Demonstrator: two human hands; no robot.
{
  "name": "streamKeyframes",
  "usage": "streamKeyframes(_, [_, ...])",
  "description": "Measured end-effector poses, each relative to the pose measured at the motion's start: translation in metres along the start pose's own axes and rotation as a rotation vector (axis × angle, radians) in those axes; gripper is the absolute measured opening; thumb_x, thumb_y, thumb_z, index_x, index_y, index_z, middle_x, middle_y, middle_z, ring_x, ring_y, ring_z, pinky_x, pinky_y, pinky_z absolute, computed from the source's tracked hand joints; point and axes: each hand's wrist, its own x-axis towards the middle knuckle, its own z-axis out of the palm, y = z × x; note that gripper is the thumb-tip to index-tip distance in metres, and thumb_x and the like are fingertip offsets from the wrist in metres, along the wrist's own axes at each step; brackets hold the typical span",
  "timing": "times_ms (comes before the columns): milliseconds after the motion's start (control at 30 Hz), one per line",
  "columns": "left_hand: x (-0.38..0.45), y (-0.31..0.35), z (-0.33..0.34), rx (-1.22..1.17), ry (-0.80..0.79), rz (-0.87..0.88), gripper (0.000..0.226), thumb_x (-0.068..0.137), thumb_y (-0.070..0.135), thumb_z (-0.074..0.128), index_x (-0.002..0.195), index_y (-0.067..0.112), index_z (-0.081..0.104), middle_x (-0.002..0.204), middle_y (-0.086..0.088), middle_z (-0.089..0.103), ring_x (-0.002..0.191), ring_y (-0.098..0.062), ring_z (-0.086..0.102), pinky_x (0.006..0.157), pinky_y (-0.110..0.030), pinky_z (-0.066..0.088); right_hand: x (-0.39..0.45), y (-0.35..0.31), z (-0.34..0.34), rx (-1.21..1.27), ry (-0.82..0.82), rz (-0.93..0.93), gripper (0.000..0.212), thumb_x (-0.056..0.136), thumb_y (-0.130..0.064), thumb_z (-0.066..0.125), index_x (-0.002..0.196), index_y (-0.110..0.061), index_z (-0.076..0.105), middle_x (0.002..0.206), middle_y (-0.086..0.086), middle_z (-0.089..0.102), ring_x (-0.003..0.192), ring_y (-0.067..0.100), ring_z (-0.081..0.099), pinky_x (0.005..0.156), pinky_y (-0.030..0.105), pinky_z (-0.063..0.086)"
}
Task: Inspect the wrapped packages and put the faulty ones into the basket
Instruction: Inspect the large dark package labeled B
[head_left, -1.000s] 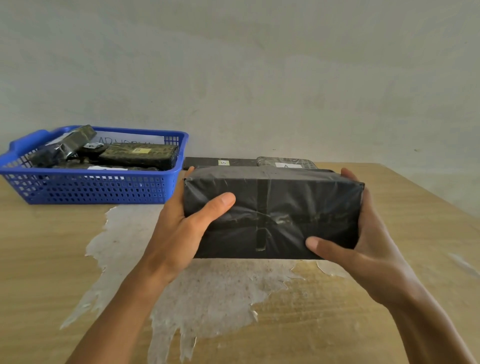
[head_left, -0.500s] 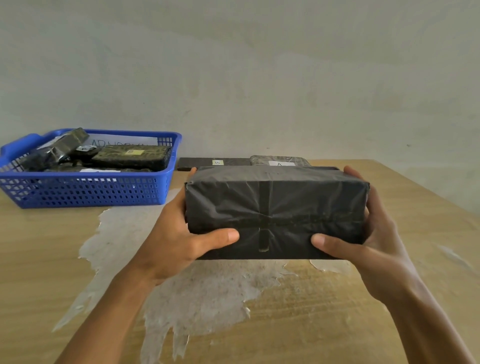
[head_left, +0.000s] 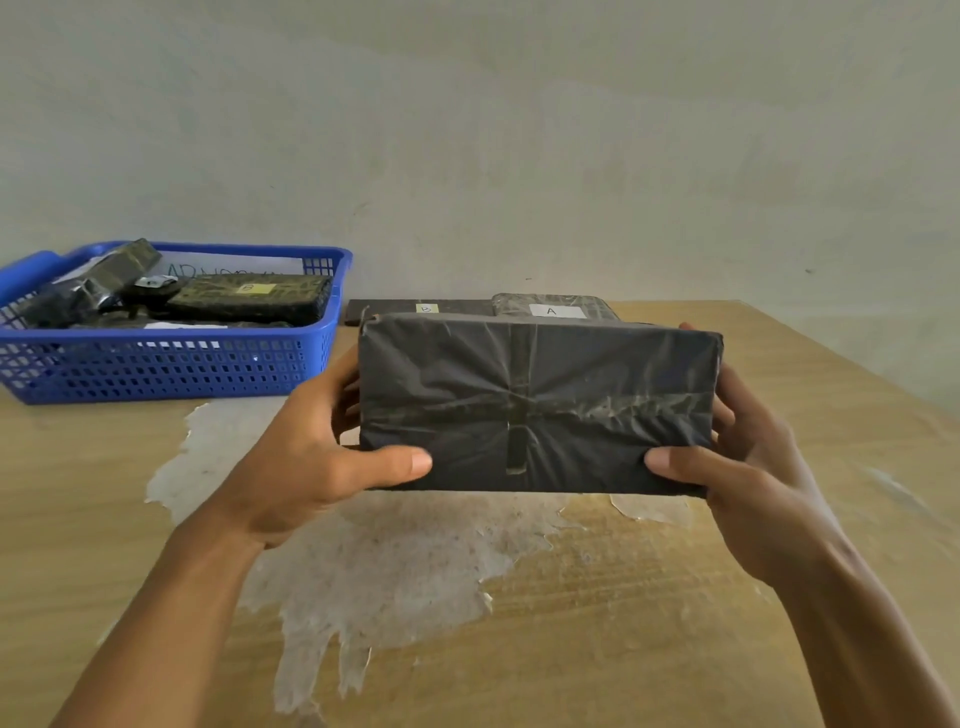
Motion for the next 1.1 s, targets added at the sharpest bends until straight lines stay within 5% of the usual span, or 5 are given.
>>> streamKeyframes(500, [0.001, -0.003, 0.002, 0.024, 0.083, 0.048, 0.088, 0.052, 0.034, 0.084, 0.135, 0.031, 0.055, 0.115, 0.015, 0.071, 0.109, -0.010, 0.067, 0.082, -0.029, 0.057, -0.001, -0.006, 0.012, -0.105, -0.007, -0.020, 0.120, 0.063, 0.025, 0.080, 0.143, -0.052, 0.037, 0.124, -0.001, 0.068, 0.117, 0.028, 0.067, 0.084, 0.053, 0.061])
streamKeyframes(600, [0.003, -0.004, 0.014, 0.025, 0.080, 0.035, 0.083, 0.056, 0.024, 0.083, 0.134, 0.029, 0.054, 0.113, 0.010, 0.071, 0.108, -0.014, 0.068, 0.086, -0.032, 0.058, -0.002, -0.006, 0.025, -0.110, 0.047, -0.048, 0.110, 0.054, 0.005, 0.089, 0.136, -0.050, 0.040, 0.120, -0.012, 0.068, 0.115, 0.016, 0.068, 0.082, 0.030, 0.061])
streamKeyframes(700, [0.004, -0.003, 0.025, 0.004, 0.112, 0.043, 0.072, 0.060, 0.013, 0.081, 0.126, 0.025, 0.055, 0.105, 0.010, 0.072, 0.100, -0.010, 0.071, 0.078, -0.020, 0.057, -0.003, -0.008, 0.039, -0.166, 0.149, -0.063, 0.116, 0.044, -0.011, 0.100, 0.139, -0.041, 0.041, 0.123, -0.011, 0.064, 0.115, 0.010, 0.067, 0.082, 0.026, 0.061])
streamKeyframes(967, [0.002, 0.010, 0.036, -0.029, 0.337, 0.067, 0.074, 0.055, 0.059, 0.079, 0.121, 0.028, 0.063, 0.111, 0.009, 0.072, 0.104, -0.005, 0.068, 0.082, -0.022, 0.056, -0.005, -0.001, 0.058, -0.334, 0.310, -0.080, 0.123, 0.035, -0.039, 0.098, 0.144, -0.031, 0.041, 0.127, -0.014, 0.060, 0.116, 0.006, 0.062, 0.087, 0.036, 0.061])
streamKeyframes(1100, [0.004, 0.013, 0.044, -0.026, 0.522, 0.013, 0.066, 0.052, 0.064, 0.080, 0.106, 0.028, 0.072, 0.098, 0.013, 0.076, 0.094, -0.002, 0.071, 0.079, -0.023, 0.058, -0.007, 0.002, 0.065, -0.347, 0.282, -0.063, 0.124, 0.042, -0.021, 0.103, 0.147, -0.031, 0.038, 0.128, -0.017, 0.059, 0.118, 0.002, 0.061, 0.090, 0.034, 0.060])
